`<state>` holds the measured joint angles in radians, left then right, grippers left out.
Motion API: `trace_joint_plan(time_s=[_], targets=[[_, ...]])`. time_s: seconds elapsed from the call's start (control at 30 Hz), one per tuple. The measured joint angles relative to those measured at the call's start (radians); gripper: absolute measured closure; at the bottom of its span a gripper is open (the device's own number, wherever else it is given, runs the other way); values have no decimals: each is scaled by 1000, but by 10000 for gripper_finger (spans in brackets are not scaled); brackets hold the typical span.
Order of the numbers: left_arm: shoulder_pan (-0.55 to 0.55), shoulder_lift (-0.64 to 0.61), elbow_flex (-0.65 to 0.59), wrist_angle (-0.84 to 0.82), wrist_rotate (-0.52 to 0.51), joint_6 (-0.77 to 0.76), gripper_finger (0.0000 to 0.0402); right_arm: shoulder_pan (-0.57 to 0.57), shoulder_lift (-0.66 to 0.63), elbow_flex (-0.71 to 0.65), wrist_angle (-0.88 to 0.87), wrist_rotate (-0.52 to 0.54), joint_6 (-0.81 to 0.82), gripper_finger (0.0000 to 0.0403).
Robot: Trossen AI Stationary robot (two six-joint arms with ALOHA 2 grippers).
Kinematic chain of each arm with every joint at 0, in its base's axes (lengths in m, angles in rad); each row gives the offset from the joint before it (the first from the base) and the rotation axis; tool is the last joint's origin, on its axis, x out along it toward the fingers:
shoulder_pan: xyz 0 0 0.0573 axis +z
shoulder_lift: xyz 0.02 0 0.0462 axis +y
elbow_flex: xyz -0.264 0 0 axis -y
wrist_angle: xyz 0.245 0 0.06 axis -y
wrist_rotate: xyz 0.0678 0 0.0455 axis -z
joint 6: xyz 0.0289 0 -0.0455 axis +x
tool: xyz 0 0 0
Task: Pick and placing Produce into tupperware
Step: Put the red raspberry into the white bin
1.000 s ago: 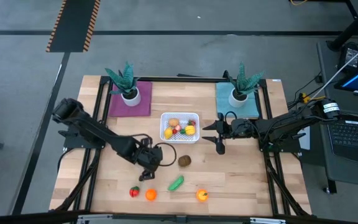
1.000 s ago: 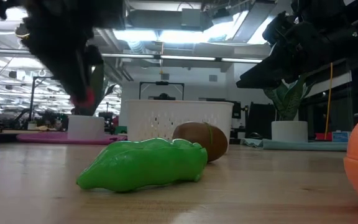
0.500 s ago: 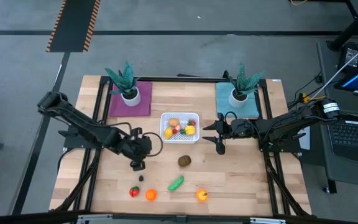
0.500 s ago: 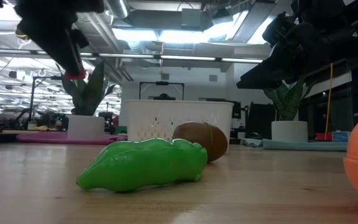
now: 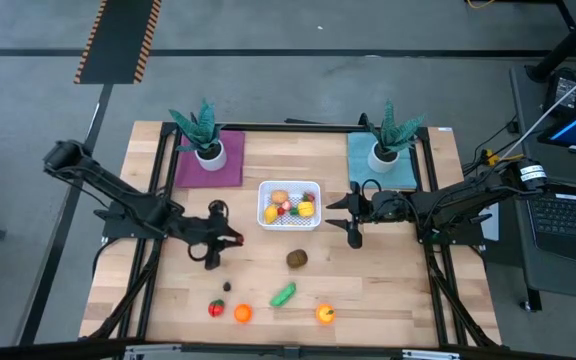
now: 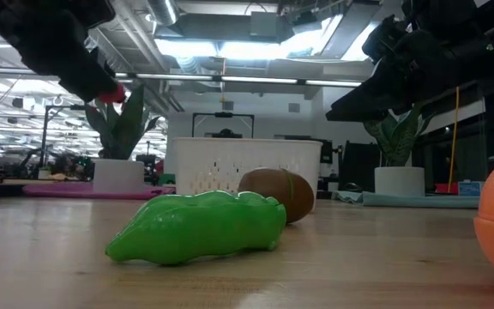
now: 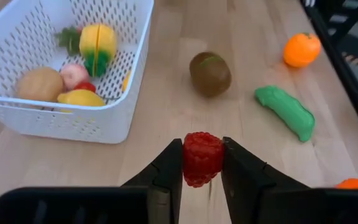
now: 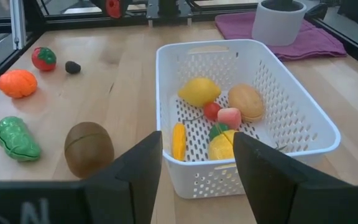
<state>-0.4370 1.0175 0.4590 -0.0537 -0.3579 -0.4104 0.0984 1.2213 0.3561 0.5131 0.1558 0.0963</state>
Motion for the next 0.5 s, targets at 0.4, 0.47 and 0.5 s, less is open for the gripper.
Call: trace_joint_plan(time_s=[0.4, 0.47, 0.5], targets=[[26, -52, -238, 532, 57, 178, 323, 0, 0, 0, 14, 0, 0, 203], [31, -52, -258, 588, 69, 200, 323, 0, 0, 0, 13, 0, 0, 203], [31, -52, -265, 609, 71, 209, 323, 0, 0, 0, 14, 0, 0, 203]])
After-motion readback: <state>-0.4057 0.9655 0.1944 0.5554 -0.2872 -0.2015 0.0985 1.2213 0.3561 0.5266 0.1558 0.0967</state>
